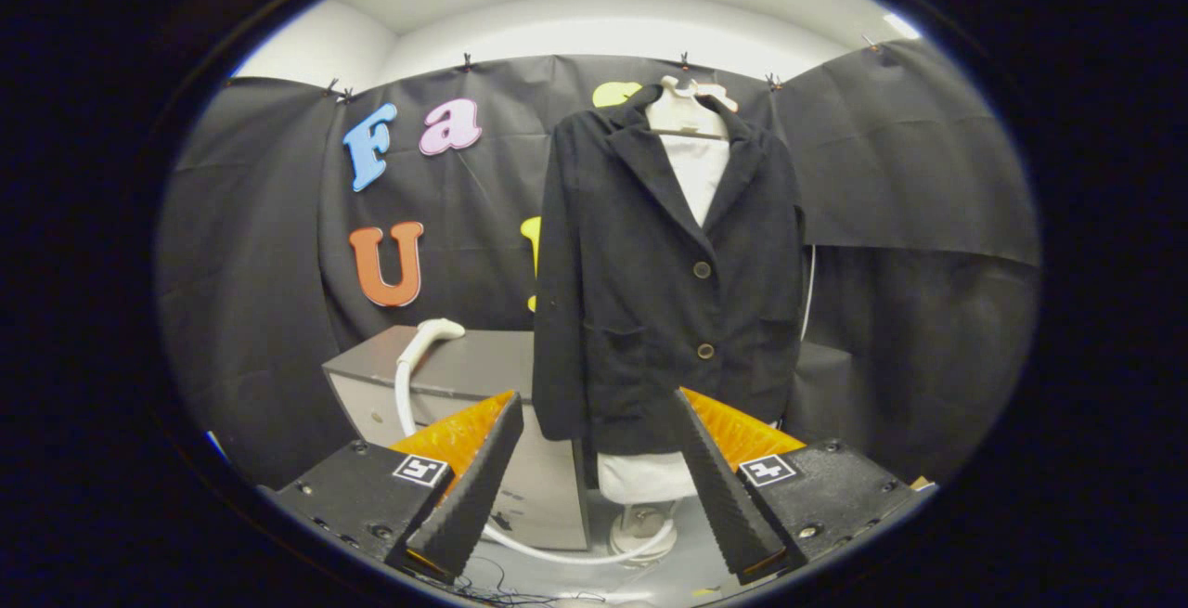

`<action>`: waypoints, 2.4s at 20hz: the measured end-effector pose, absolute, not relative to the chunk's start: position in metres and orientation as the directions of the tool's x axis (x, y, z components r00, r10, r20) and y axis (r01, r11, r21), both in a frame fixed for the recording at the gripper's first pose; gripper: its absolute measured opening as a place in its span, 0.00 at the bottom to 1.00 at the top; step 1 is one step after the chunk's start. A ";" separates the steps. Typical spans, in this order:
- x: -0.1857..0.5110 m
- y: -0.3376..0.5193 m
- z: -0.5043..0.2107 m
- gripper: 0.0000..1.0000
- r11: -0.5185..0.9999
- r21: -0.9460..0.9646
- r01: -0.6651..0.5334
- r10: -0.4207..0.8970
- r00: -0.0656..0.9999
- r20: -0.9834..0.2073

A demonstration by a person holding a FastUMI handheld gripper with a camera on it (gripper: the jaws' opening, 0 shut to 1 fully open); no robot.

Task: Iron the clothes twice with a garment steamer, once on the left side and once on the right side.

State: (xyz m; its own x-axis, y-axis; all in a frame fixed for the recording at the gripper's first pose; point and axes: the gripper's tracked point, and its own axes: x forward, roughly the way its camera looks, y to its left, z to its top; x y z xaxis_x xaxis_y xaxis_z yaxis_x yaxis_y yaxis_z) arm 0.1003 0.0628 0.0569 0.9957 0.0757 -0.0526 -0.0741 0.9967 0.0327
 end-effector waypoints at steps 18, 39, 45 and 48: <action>0.335 0.331 0.093 0.99 0.928 0.071 -0.365 0.372 0.913 -0.166; 0.467 0.456 -0.036 0.87 0.937 0.057 -0.346 0.304 0.720 -0.624; 0.474 0.452 -0.056 0.57 0.942 0.059 -0.329 0.283 0.691 -0.665; 0.471 0.452 -0.058 0.51 0.947 -0.011 -0.320 0.231 0.705 -0.671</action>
State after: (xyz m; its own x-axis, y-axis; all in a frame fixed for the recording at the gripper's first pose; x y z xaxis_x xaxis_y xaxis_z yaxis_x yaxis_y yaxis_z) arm 0.4709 0.4522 -0.0576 0.7051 0.2306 -0.6706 -0.3199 0.9474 -0.0107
